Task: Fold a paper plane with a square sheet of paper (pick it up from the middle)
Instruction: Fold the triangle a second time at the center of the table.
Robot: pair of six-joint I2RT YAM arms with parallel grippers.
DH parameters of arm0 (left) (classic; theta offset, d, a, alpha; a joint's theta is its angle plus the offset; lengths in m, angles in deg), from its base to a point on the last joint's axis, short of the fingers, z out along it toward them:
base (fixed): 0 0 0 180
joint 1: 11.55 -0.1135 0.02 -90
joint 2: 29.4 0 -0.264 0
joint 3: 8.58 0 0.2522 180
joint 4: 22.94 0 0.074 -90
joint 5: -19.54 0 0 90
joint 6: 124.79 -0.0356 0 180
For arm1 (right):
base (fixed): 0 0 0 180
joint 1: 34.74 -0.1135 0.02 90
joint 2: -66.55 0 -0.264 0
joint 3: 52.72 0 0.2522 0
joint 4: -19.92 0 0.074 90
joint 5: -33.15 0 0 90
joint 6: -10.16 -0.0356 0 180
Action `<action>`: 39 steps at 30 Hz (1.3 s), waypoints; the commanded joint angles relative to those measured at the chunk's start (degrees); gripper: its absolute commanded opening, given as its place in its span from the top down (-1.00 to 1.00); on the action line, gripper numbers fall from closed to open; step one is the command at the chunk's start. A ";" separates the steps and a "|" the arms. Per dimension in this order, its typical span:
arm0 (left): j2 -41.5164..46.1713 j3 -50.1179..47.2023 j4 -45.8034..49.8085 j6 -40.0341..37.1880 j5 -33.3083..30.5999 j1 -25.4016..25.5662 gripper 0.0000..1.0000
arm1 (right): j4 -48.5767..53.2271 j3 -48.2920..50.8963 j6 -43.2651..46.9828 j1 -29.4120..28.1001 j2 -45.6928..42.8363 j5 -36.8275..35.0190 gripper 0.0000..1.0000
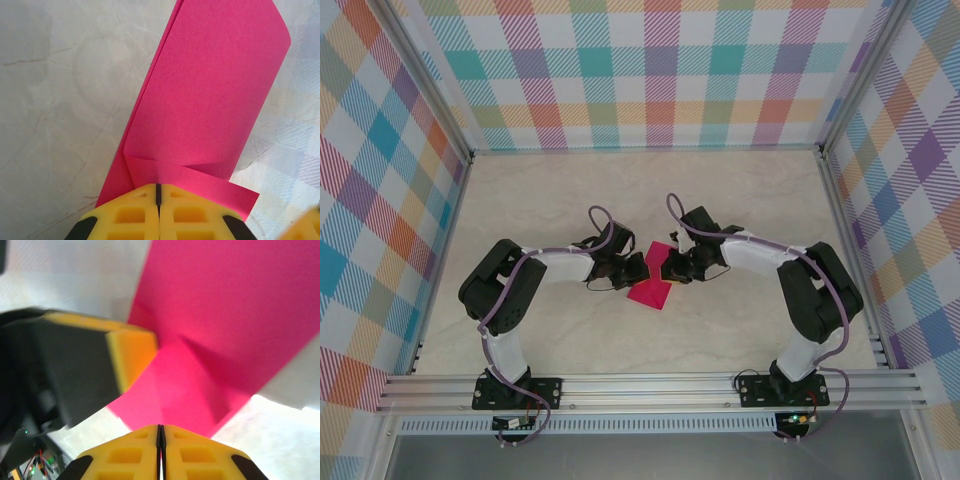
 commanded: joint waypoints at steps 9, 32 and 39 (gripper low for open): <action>-1.84 -0.89 6.09 0.73 -3.50 0.33 0.89 | -1.63 1.28 -3.05 -5.93 2.17 -0.03 0.78; -2.04 -1.13 6.67 1.17 -4.54 0.33 0.89 | 0.03 3.18 -0.85 -5.93 5.66 -2.03 0.79; -1.97 -1.20 7.07 1.25 -5.08 0.33 0.89 | 0.36 3.97 -0.04 -5.93 5.76 -1.51 0.79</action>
